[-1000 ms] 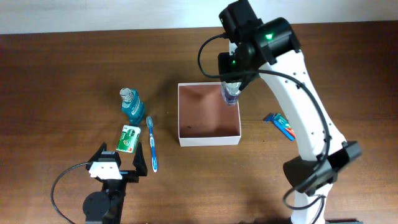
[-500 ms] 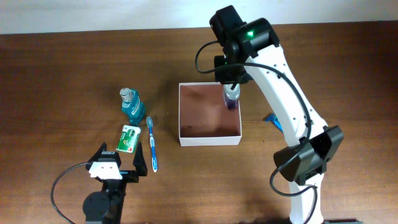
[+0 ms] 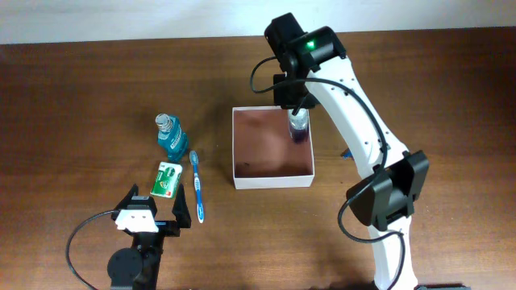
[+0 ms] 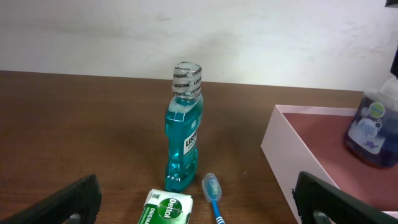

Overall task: Pack container
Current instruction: 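Lift the soap bottle and lower it into the box's back-right corner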

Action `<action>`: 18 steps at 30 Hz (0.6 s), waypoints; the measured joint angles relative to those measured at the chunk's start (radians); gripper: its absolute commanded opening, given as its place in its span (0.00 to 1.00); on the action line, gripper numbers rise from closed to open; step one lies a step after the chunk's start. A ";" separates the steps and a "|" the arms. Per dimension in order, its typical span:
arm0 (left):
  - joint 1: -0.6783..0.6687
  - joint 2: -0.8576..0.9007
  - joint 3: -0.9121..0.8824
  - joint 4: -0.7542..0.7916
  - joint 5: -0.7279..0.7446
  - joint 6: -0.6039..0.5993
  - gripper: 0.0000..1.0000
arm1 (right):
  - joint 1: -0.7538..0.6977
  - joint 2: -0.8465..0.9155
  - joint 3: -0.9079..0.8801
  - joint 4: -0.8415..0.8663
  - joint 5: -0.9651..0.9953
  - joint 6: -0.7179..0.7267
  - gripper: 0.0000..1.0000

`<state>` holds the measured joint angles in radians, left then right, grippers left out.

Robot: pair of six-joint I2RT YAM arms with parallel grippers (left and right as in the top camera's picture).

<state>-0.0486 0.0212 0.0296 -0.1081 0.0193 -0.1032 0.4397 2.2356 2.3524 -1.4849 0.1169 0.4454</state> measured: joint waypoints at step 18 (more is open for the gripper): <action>0.000 0.000 0.000 0.000 0.000 0.000 1.00 | 0.000 0.026 0.000 0.016 0.033 0.003 0.45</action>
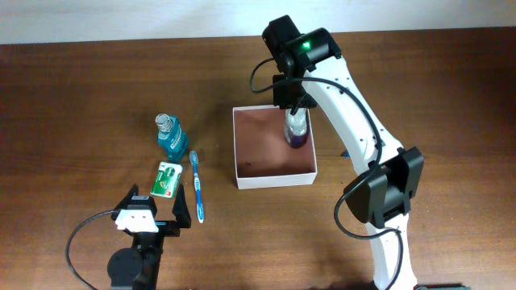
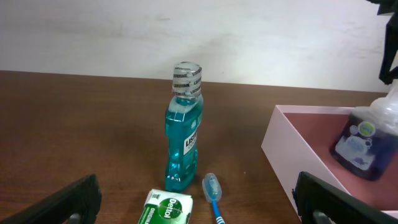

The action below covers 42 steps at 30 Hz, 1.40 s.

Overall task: Pack container
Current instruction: 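Lift the soap bottle and lower it into the box's back-right corner, then release the soap bottle and move the right gripper back right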

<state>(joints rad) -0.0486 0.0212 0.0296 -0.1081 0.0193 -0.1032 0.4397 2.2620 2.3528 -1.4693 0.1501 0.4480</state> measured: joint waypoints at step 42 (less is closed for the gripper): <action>0.000 0.000 0.000 0.000 0.000 0.000 0.99 | -0.563 -0.269 0.019 -0.222 -0.221 -0.434 0.66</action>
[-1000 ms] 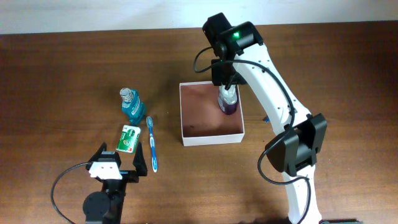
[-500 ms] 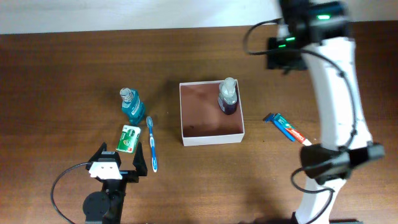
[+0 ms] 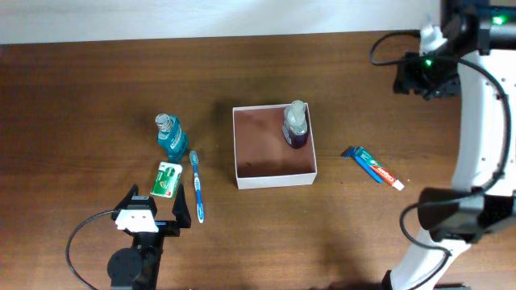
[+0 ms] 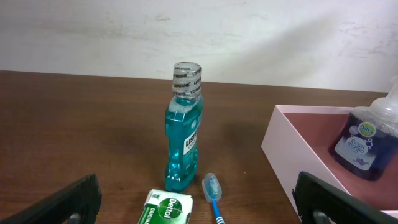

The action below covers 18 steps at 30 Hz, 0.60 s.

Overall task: Pack container
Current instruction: 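Release the soap bottle and move the right gripper back right, then lower the right gripper onto the blue razor and grasp it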

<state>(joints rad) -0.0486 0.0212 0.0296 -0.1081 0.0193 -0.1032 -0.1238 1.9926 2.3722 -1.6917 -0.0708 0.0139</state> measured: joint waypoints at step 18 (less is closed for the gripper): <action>0.000 0.000 0.000 0.000 0.000 0.000 1.00 | -0.033 -0.377 -0.767 0.187 0.041 -0.028 0.48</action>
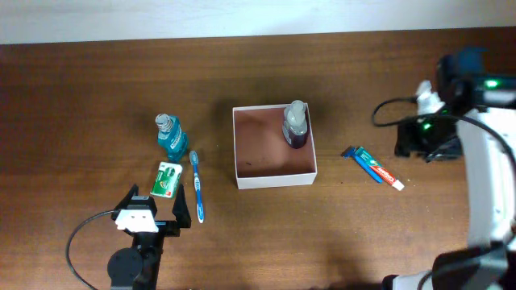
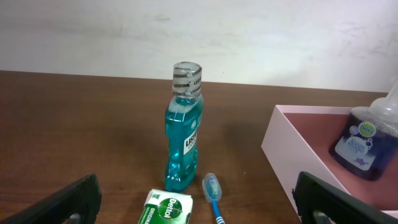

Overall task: Pack container
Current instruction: 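Lower the right gripper onto the blue razor and grasp it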

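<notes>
The white box (image 1: 274, 179) with a pink floor stands mid-table. A purple hand-soap bottle (image 1: 295, 125) stands upright in its far right corner, also visible in the left wrist view as the soap bottle (image 2: 364, 140). Left of the box are a blue mouthwash bottle (image 2: 183, 134), a green Dettol soap bar (image 2: 166, 208) and a blue toothbrush (image 2: 213, 194). A toothpaste tube (image 1: 375, 167) lies right of the box. My left gripper (image 1: 157, 208) rests open at the front, behind the soap bar. My right gripper (image 1: 408, 147) hovers just right of the toothpaste, and its jaws are too dark to read.
The right arm's white links (image 1: 484, 193) run down the table's right side. The left arm's base and black cable (image 1: 89, 242) sit at the front left. A pale wall (image 2: 199, 31) lies beyond the table's far edge.
My right arm has moved from the far right corner toward the front and now sits lower, beside the toothpaste tube. The bottle, box and left-side items have not moved.
At first my right gripper held the purple soap bottle at the box's far right corner, then lower and slightly left inside it. Later the bottle stood alone in the box with the arm away at the far right. Now the arm is near the toothpaste.
</notes>
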Action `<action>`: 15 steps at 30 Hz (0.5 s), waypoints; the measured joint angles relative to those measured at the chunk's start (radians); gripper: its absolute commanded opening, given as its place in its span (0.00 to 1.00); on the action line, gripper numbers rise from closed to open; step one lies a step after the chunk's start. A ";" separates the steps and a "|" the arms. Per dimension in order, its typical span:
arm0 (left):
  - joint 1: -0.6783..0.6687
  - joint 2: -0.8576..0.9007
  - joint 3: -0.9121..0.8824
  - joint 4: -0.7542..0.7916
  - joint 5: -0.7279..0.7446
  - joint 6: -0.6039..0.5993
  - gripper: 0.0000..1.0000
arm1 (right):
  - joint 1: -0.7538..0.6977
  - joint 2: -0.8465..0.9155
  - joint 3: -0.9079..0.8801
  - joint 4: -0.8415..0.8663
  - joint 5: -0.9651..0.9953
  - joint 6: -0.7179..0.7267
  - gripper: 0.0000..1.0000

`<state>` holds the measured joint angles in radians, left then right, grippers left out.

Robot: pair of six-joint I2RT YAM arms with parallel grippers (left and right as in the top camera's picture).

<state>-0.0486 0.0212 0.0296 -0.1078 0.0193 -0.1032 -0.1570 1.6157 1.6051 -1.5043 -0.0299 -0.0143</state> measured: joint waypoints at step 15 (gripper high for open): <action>0.000 0.000 0.000 0.000 0.000 0.000 1.00 | 0.000 0.009 -0.361 0.433 -0.247 -0.403 0.44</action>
<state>-0.0486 0.0212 0.0296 -0.1081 0.0193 -0.1032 -0.1574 1.6245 1.2442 -1.0710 -0.2768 -0.4171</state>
